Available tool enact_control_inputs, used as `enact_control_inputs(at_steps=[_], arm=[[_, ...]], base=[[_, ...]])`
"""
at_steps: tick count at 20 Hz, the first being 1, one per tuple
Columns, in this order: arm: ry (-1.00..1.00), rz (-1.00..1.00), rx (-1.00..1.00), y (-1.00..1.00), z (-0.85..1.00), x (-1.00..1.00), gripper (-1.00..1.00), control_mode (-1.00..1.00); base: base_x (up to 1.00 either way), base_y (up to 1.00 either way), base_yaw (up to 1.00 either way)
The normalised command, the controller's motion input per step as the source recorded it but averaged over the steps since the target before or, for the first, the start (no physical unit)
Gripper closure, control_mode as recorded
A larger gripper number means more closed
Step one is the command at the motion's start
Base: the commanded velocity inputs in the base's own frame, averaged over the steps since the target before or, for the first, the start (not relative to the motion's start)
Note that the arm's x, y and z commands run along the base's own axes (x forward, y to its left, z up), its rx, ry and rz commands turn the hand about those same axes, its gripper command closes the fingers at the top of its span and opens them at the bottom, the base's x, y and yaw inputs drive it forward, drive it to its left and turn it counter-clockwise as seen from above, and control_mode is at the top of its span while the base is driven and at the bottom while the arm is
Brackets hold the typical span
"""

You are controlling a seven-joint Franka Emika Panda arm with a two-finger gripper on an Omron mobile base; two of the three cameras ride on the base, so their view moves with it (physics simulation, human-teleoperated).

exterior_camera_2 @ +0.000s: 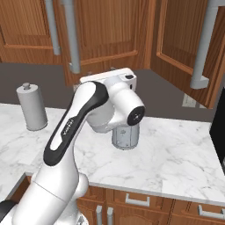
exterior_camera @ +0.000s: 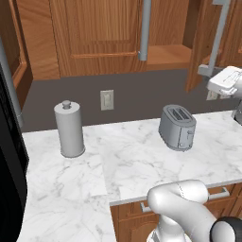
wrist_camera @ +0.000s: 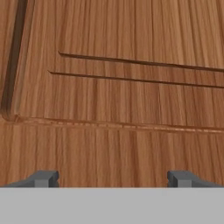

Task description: Close all open cabinet doors.

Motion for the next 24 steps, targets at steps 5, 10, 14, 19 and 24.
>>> enact_control_inputs(at_steps=[5,10,14,19,24], arm=[[0.00,-0.09,0.00,0.19,0.00,0.17,-1.00,-1.00],[0.00,-0.11,0.00,0.23,0.00,0.22,-1.00,-1.00],[0.00,-0.12,0.00,0.25,0.00,0.25,-1.00,-1.00],[0.00,-0.12,0.00,0.25,0.00,0.27,-1.00,-1.00],[0.00,-0.12,0.00,0.29,0.01,0.32,-1.00,-1.00]], base=[[0.00,0.00,0.00],[0.00,0.00,0.00],[0.00,0.00,0.00],[0.00,0.00,0.00],[0.00,0.00,0.00]])
